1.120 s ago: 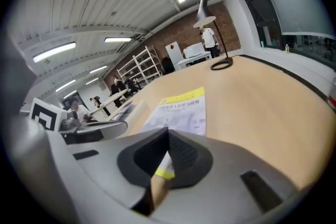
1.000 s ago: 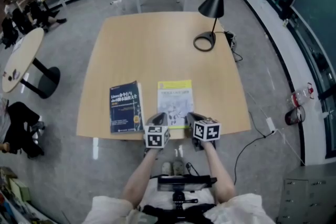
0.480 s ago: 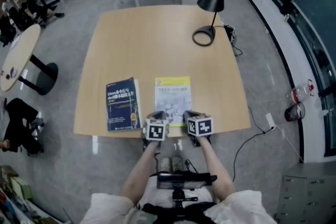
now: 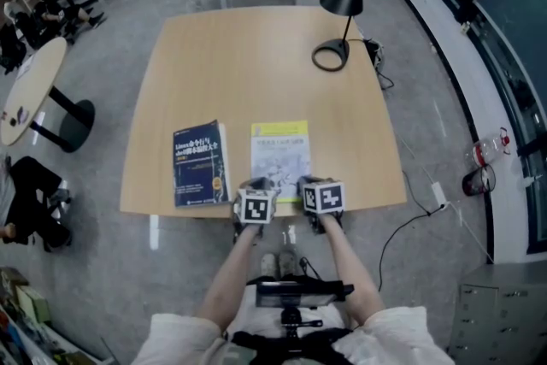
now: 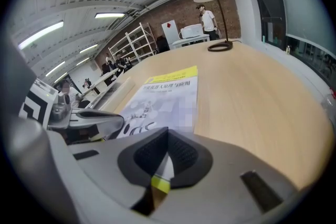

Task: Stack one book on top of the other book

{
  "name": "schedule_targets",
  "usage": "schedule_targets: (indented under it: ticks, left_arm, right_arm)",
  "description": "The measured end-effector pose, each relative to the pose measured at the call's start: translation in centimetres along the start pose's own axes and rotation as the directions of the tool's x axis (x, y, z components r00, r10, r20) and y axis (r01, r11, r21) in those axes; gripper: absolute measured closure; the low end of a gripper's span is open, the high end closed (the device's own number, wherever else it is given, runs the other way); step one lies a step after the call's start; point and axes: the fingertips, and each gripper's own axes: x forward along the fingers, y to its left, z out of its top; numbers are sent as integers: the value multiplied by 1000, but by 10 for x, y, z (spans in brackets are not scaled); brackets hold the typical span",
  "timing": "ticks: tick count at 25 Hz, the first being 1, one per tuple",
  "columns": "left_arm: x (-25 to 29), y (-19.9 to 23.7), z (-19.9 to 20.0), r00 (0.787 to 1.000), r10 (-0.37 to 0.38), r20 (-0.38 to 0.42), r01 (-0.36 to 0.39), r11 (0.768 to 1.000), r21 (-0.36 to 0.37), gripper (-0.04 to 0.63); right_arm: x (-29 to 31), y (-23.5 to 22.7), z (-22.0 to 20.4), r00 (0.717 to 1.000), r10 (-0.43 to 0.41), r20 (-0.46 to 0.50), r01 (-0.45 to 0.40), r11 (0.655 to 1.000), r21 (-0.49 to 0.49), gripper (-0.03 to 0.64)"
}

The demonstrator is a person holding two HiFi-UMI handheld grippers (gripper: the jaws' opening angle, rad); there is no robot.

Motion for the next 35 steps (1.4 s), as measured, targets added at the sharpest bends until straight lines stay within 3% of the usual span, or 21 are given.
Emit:
schedule_targets:
  ticks: [10, 22, 32, 35]
  left_arm:
    - [-24, -14, -25, 1000, 1, 11, -1, 1000, 4, 589]
    - [-51, -44, -82, 1000, -22, -7, 22, 998, -57, 589]
    - [-71, -50, -100, 1000, -10, 11, 10, 999, -37, 589]
    - [-77, -47, -103, 1000, -12, 23, 12, 1000, 4, 588]
  right_arm:
    - [-21, 12, -31, 1000, 21, 5, -21, 1000, -1, 620]
    - [-53, 20, -87, 999, 38, 5, -38, 999, -14, 619]
    - [-66, 31, -117, 999, 47, -9, -47, 999, -18, 618]
    - [-69, 39, -123, 998, 66, -18, -66, 997, -35, 618]
